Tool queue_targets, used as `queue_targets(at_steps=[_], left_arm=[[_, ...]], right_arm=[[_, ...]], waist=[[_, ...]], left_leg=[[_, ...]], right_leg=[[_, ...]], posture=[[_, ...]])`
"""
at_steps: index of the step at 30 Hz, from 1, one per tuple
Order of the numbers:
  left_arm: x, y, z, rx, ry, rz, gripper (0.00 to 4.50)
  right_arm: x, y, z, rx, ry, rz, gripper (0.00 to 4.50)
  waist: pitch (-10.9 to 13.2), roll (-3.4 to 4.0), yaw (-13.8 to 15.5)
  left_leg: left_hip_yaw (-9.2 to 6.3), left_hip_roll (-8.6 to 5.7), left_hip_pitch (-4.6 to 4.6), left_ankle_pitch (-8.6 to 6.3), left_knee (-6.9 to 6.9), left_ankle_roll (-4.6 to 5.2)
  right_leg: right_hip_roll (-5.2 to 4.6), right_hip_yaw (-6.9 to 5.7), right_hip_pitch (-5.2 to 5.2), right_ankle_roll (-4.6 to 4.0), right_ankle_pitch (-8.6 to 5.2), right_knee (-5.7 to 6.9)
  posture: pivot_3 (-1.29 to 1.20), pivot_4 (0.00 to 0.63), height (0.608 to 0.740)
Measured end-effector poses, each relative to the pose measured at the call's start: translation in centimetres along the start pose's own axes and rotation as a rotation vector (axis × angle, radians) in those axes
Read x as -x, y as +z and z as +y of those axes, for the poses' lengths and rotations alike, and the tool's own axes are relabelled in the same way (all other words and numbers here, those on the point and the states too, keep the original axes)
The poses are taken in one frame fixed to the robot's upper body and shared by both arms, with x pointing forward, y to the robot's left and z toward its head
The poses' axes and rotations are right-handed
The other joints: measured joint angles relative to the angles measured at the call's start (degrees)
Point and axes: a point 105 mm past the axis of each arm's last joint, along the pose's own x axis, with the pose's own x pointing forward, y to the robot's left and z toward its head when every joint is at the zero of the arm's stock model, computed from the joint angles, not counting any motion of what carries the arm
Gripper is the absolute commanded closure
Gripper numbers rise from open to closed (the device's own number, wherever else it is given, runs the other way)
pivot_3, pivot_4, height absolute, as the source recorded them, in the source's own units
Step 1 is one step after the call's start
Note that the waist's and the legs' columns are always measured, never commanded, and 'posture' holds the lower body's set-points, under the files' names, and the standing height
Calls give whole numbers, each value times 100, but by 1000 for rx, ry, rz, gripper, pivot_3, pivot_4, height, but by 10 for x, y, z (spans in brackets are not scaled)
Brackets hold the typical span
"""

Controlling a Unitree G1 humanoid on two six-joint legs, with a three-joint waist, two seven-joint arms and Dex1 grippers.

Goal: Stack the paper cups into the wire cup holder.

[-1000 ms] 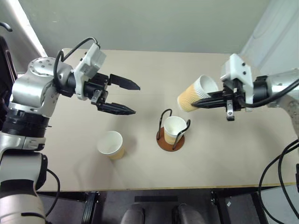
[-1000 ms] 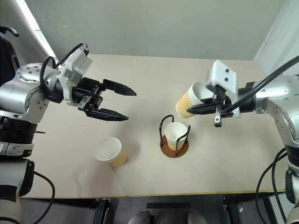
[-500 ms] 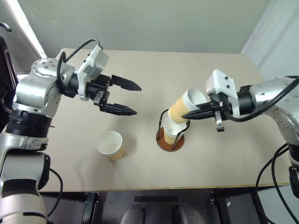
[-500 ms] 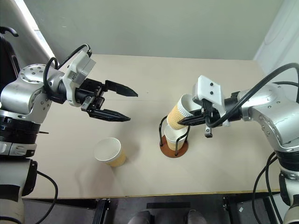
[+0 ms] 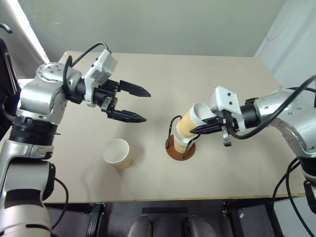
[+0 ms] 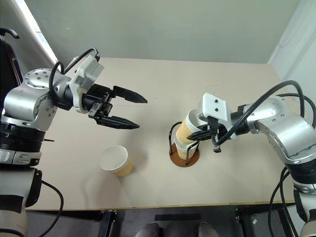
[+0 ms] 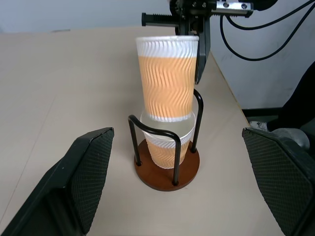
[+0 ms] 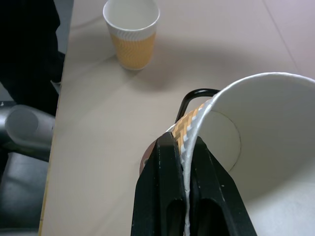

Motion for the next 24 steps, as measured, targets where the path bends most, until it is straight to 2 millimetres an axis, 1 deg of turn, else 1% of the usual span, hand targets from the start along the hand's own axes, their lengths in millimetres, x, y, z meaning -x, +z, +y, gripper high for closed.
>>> queue_targets(at_steps=[8, 13, 24], left_arm=[[0, 1, 0, 4, 7, 2, 0], [-2, 3, 0, -2, 3, 2, 0], [0, 2, 2, -14, 18, 3, 0]], right_arm=[[-5, -4, -2, 18, 11, 13, 4480], [-5, -5, -1, 36, 15, 18, 4480], [3, -7, 0, 90, 30, 74, 4480]], waist=[[0, 0, 1], [0, 0, 0], [0, 0, 0]], left_leg=[[-1, 0, 0, 0, 0, 0], [0, 0, 0, 0, 0, 0], [-1, 0, 0, 0, -2, 0]], right_leg=[[0, 0, 0, 0, 0, -1], [0, -1, 1, 0, 0, -1], [-1, 2, 1, 0, 0, -2]], posture=[[0, 150, 740], [0, 150, 740], [0, 150, 740]])
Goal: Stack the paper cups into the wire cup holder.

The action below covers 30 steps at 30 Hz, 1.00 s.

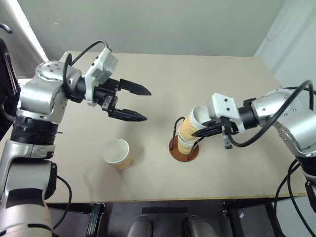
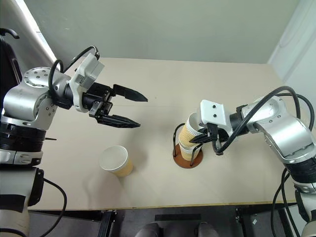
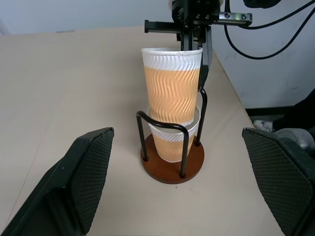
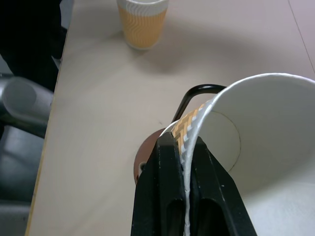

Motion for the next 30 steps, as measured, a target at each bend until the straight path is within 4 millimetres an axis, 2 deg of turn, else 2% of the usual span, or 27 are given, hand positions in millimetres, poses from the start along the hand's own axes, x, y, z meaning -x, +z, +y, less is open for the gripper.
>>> queue_targets(at_steps=[6, 8, 10, 20, 30], left_arm=[[0, 0, 1, -7, 1, -1, 0], [-1, 0, 1, -7, 0, -2, 0], [-1, -1, 1, -7, 0, -1, 0], [-3, -2, 1, -6, -2, -2, 0], [-2, -3, 2, -6, 5, 10, 0]], right_arm=[[1, 0, 1, 66, 22, 47, 4480], [1, 0, 1, 90, 26, 62, 4104], [2, 1, 1, 109, 32, 74, 3609], [-1, 11, -2, 203, 40, 90, 66], [-5, 16, -1, 137, 49, 36, 25]], waist=[[0, 0, -1], [0, 0, -1], [0, 0, -1], [0, 0, -2], [0, 0, -4]], left_leg=[[-1, 0, 0, 0, 0, 0], [-1, 0, 0, 0, 0, 0], [-1, 0, 0, 0, 0, 0], [-2, 0, 0, 0, 0, 0], [-1, 0, -1, 0, 0, 0]], right_leg=[[0, 0, 0, 0, 0, 0], [0, 0, 0, 0, 0, 0], [0, 0, 0, 0, 0, 0], [0, -1, 0, 0, 0, 0], [0, -1, 0, 0, 0, -1]], posture=[[0, 150, 740], [0, 150, 740], [0, 150, 740], [0, 150, 740], [0, 150, 740]])
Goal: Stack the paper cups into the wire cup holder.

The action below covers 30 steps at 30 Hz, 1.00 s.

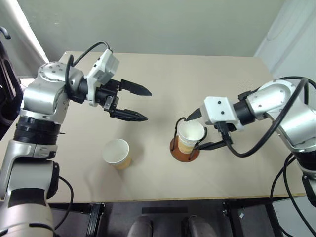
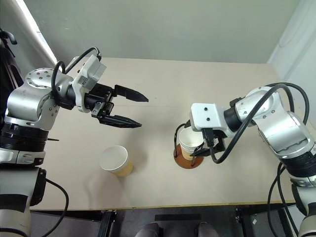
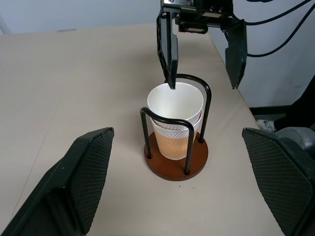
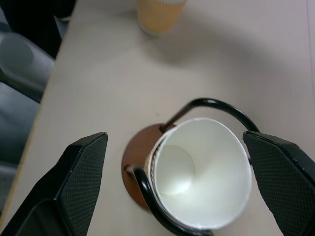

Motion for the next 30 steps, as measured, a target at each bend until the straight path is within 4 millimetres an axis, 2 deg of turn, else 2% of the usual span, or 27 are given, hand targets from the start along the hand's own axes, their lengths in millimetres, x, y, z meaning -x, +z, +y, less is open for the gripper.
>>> queue_targets(at_steps=[5, 9, 16, 22, 30], left_arm=[[6, -11, -5, 19, 17, 41, 0], [26, -24, -13, -3, 66, 166, 0], [36, -37, -26, -9, 79, 231, 0], [37, -46, -47, 38, 36, 242, 0], [50, -51, -75, 112, -6, 313, 0]], right_arm=[[17, 11, -4, -118, -64, -103, 25], [32, 23, -2, -217, -111, -200, 25], [34, 20, -1, -292, -138, -231, 25], [35, 17, 0, -308, -143, -230, 25], [37, 16, 0, -310, -147, -228, 25]], waist=[[0, 0, -3], [0, 0, -20], [0, 0, -35], [0, 1, -56], [0, 1, -66]], left_leg=[[2, 0, 0, 0, -5, -1], [0, 2, 0, 2, -11, -3], [-3, 2, 1, 2, -8, -3], [-2, 3, 1, 2, -14, -3], [-2, 3, 3, 1, -18, -3]], right_leg=[[1, 1, -1, 0, 0, -6], [5, 1, -3, -6, -4, -7], [4, 0, -4, -8, -5, -1], [5, 0, -9, -13, -7, 4], [4, 1, -11, -19, -10, 7]], posture=[[0, 150, 740], [0, 150, 740], [0, 150, 740], [0, 150, 740], [0, 150, 740]])
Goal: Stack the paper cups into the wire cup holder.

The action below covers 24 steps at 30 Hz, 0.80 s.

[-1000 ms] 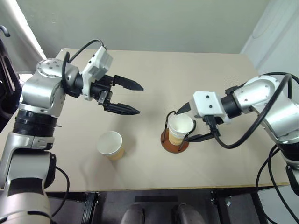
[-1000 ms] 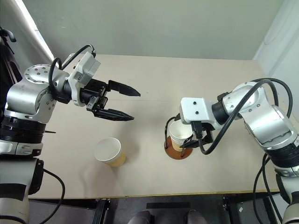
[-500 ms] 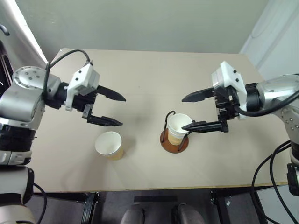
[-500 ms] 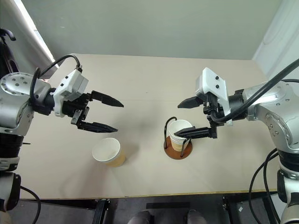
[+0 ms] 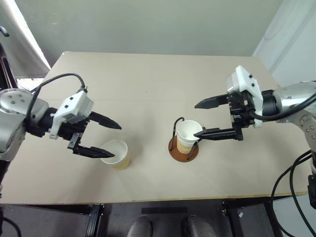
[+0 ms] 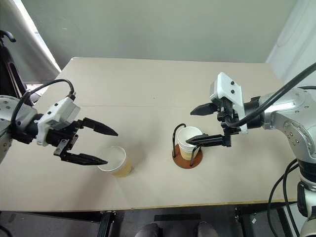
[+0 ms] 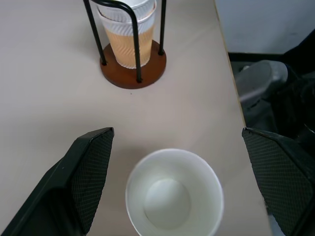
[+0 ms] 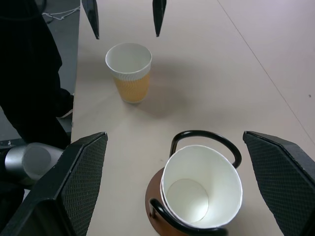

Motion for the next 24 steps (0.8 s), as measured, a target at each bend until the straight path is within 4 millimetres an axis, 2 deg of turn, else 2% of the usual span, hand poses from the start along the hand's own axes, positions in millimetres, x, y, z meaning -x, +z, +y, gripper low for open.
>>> queue_targets(at_steps=[7, 14, 20, 24], left_arm=[[-1, -11, -11, -26, -33, 69, 0], [-12, -19, -24, -27, -98, 89, 0], [-19, -19, -26, -39, -121, 73, 0], [-25, -20, -25, -48, -132, 74, 0]], right_arm=[[2, 0, -1, 3, -6, 6, 25], [1, 0, -1, 4, -2, 5, 25], [4, -2, -3, -3, -1, -3, 25], [11, -13, -11, -54, -22, -39, 25]], waist=[[0, 0, -6], [0, 0, -10], [0, 0, -10], [0, 0, -4]], left_leg=[[1, 1, 3, 0, -4, 0], [1, 1, 4, -1, -9, 0], [2, 1, 7, -2, -9, 0], [2, 1, 7, -2, -8, -1]], right_leg=[[0, -1, -1, -9, -5, 7], [0, -3, -1, -16, -8, 11], [-1, -3, -1, -18, -9, 13], [-3, -4, -1, -19, -8, 15]], posture=[[0, 150, 740], [0, 150, 740], [0, 150, 740], [0, 150, 740]])
